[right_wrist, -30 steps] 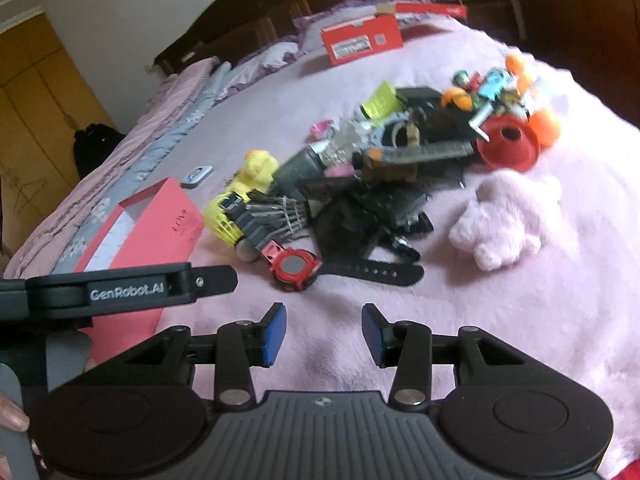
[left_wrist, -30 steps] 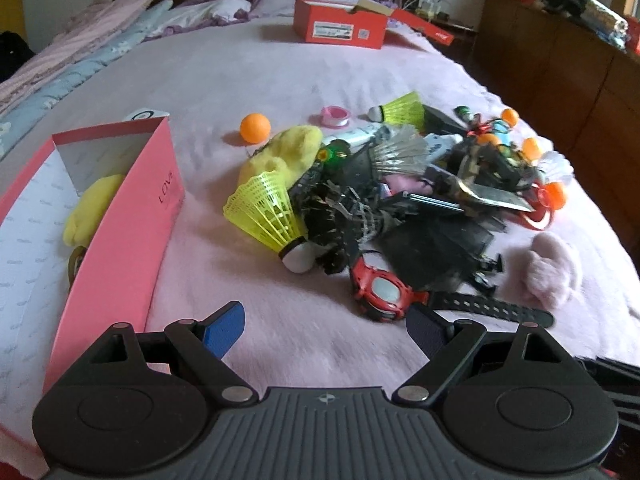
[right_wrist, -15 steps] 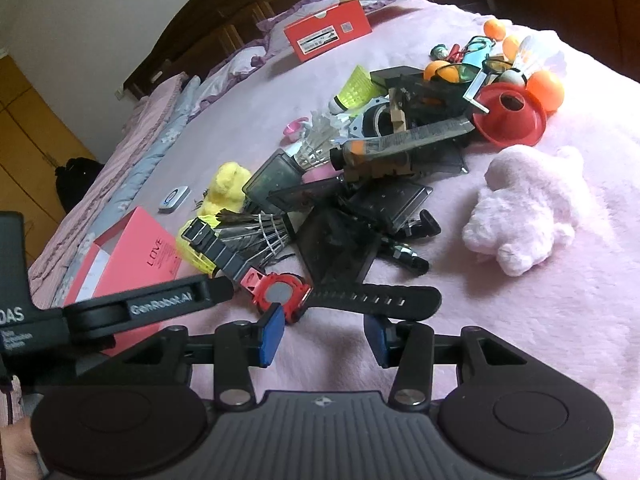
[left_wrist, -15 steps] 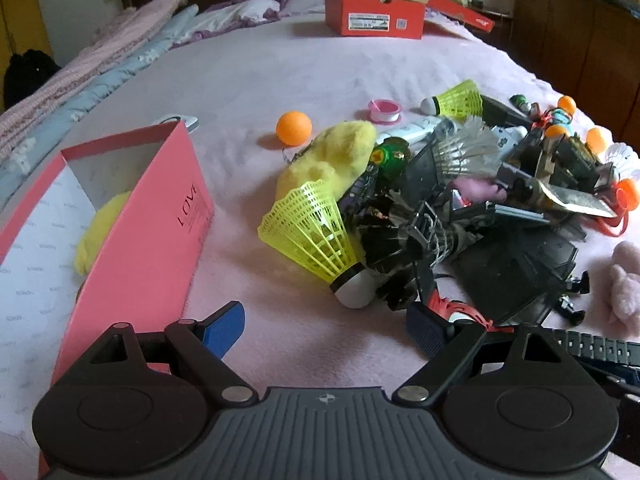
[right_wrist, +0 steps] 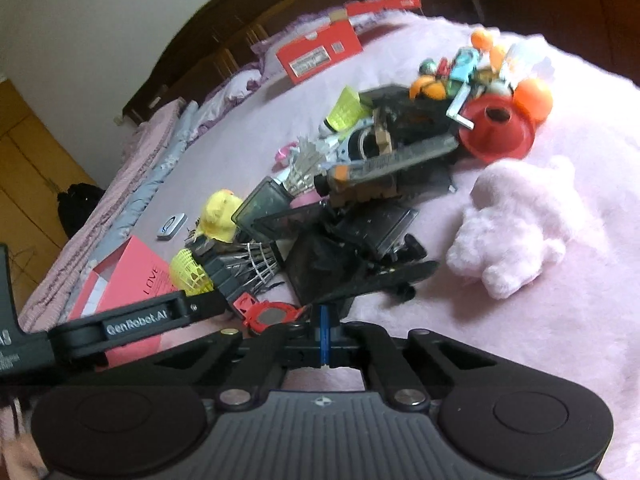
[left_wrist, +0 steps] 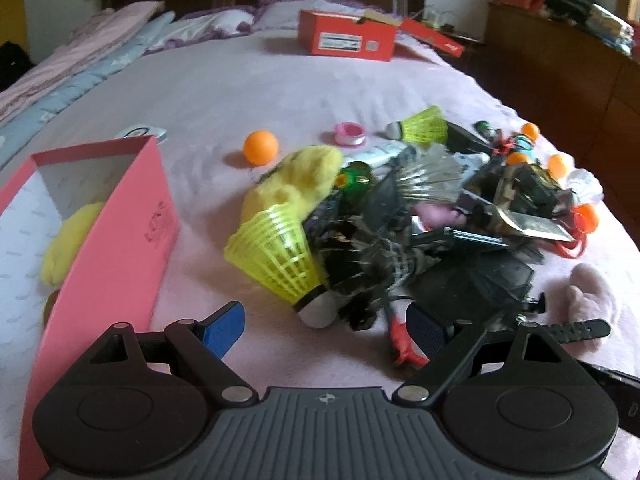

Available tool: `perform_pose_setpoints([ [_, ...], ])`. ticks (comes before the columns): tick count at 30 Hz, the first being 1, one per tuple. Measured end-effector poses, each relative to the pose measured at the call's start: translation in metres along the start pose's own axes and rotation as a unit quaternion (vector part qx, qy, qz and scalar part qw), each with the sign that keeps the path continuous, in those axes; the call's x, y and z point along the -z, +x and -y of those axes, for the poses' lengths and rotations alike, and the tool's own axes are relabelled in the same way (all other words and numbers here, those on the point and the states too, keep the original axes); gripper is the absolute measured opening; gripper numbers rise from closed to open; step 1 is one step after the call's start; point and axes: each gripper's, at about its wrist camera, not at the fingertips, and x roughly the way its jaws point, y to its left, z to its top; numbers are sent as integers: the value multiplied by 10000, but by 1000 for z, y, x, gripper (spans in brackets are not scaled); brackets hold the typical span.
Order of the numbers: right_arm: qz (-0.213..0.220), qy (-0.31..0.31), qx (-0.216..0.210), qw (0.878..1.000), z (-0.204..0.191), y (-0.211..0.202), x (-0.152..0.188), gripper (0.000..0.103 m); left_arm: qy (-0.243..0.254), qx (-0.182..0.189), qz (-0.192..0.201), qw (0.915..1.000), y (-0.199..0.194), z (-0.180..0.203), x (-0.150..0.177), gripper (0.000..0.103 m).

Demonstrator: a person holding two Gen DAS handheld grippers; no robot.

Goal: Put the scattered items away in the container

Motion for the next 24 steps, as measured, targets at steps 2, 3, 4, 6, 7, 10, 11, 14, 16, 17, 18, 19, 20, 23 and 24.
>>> perform_pose_setpoints([
  [2, -8, -13, -55, 10000, 3, -4, 2, 1, 109, -114, -35, 9999, 5, 6, 0, 88],
  [3, -27, -5, -63, 10000, 4, -4, 3, 1, 114, -179, -58, 9998, 7, 7, 1, 88],
  [4, -75, 21, -65, 9999, 6, -4, 3, 2, 114, -245, -81, 9996, 8, 8, 2, 88],
  [6, -172, 169, -109, 9996, 8, -3, 3, 14, 13, -201, -86, 9998, 5, 4, 5, 88],
  [7, -218, 255, -135, 9993, 10, -3, 3, 24, -39, -233, -69, 9997, 3, 1, 7, 88],
  [10, -189, 405, -260, 9987, 11, -4, 4, 42, -182, -349, 4, 9992, -3, -7, 11, 89],
  [11, -157, 391, -252, 9988, 10, -3, 4, 42, -196, -382, 51, 9991, -3, -8, 10, 92],
  [14, -108, 421, -224, 9988, 8, 1, 3, 42, -121, -473, 167, 9987, -3, -8, 3, 97],
  [16, -102, 492, -201, 9985, 8, 4, 1, 39, 11, -536, 214, 9983, -2, -5, -1, 97],
  [17, -98, 538, -187, 9983, 9, 5, 1, 38, 49, -579, 213, 9981, -1, -4, -2, 97],
  [18, -95, 572, -168, 9982, 9, 7, 0, 36, 84, -623, 210, 9978, -1, -3, -3, 97],
  [19, -97, 588, -147, 9981, 9, 8, 0, 36, 119, -667, 206, 9975, -1, -2, -3, 97],
  [20, -101, 589, -127, 9981, 9, 8, 0, 36, 70, -663, 191, 9976, -2, -4, -1, 97],
  [23, -75, 561, -80, 9984, 10, 9, 0, 28, -97, -637, 142, 9978, -7, -11, 6, 98],
  [24, -75, 544, -65, 9985, 11, 10, 0, 20, -170, -636, 141, 9977, -8, -14, 8, 99],
])
